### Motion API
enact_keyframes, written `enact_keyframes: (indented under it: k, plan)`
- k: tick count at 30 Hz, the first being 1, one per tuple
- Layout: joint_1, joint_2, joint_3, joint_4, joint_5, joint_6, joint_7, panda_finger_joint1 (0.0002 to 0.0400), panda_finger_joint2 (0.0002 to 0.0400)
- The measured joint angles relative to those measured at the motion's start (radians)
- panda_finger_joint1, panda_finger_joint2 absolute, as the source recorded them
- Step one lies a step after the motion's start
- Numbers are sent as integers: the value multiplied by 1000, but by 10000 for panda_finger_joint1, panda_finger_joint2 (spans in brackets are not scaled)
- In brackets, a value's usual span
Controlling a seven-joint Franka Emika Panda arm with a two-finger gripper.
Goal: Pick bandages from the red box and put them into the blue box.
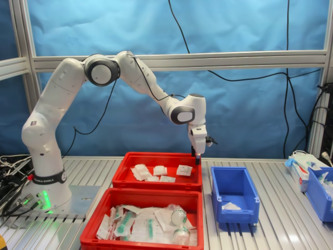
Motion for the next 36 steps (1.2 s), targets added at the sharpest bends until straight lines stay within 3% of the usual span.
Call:
enact_keyframes:
  k: [28, 36]
  plan:
    - [8, 0, 0, 5, 0, -1, 0, 400, 400]
    - [12, 0, 0, 5, 0, -37, 0, 400, 400]
